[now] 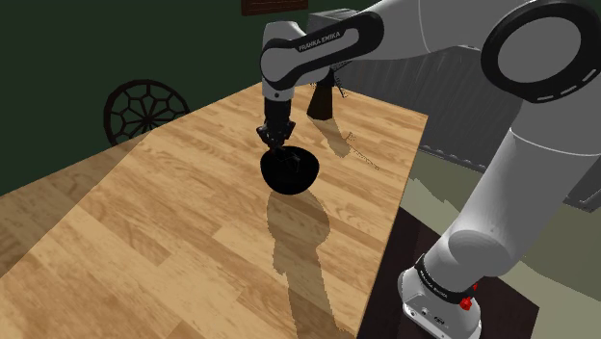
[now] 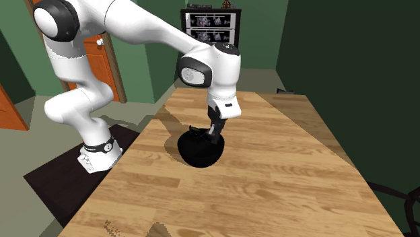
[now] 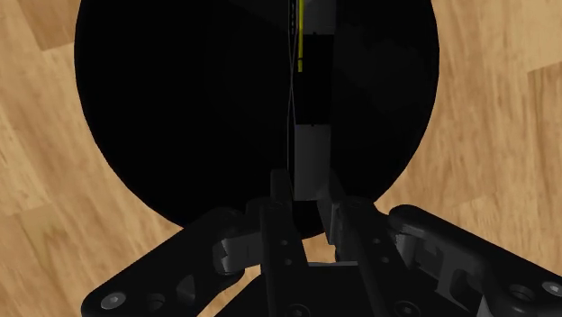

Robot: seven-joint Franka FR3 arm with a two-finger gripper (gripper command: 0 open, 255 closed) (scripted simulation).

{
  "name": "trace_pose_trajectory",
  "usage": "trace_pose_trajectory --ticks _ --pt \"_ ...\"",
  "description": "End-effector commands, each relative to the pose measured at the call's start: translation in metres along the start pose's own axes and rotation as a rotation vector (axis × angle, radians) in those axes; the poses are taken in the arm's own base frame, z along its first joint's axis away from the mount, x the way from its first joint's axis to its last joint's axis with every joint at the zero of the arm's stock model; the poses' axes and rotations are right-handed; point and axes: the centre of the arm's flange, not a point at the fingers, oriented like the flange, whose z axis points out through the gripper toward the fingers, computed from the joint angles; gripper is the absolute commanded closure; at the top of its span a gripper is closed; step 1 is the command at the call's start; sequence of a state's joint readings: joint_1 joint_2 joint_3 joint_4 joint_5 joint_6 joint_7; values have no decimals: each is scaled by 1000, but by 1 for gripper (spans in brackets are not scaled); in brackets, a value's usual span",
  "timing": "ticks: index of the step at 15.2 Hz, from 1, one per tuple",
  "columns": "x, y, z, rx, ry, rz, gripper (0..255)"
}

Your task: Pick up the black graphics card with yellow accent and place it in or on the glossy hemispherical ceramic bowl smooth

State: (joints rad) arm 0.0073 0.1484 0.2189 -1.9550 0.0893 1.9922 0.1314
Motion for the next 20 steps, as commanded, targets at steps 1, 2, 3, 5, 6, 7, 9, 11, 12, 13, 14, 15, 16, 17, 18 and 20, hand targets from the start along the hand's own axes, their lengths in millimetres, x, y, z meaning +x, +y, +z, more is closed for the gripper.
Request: trace_pose_trajectory --ticks 1,2,3,5,6,7,9,11,12,13,14,15,16,17,18,20 --pt "0 0 0 0 0 0 255" --pt "0 0 0 0 0 0 255" --pt "0 0 0 0 0 0 0" --pt "0 0 0 0 0 0 0" --pt "0 0 0 0 0 0 0" --pt "0 0 0 0 0 0 0" --pt "0 0 -13 0 0 0 0" --pt "0 0 -40 0 0 0 0" --pt "0 0 -50 0 0 0 0" --pt "0 0 -50 0 0 0 0" --pt "0 0 -50 0 0 0 0" --pt "0 0 -50 0 0 0 0" --pt "0 0 -50 0 0 0 0" --pt "0 0 -50 0 0 0 0" --pt "0 0 -50 0 0 0 0" --pt "0 0 -50 0 0 0 0"
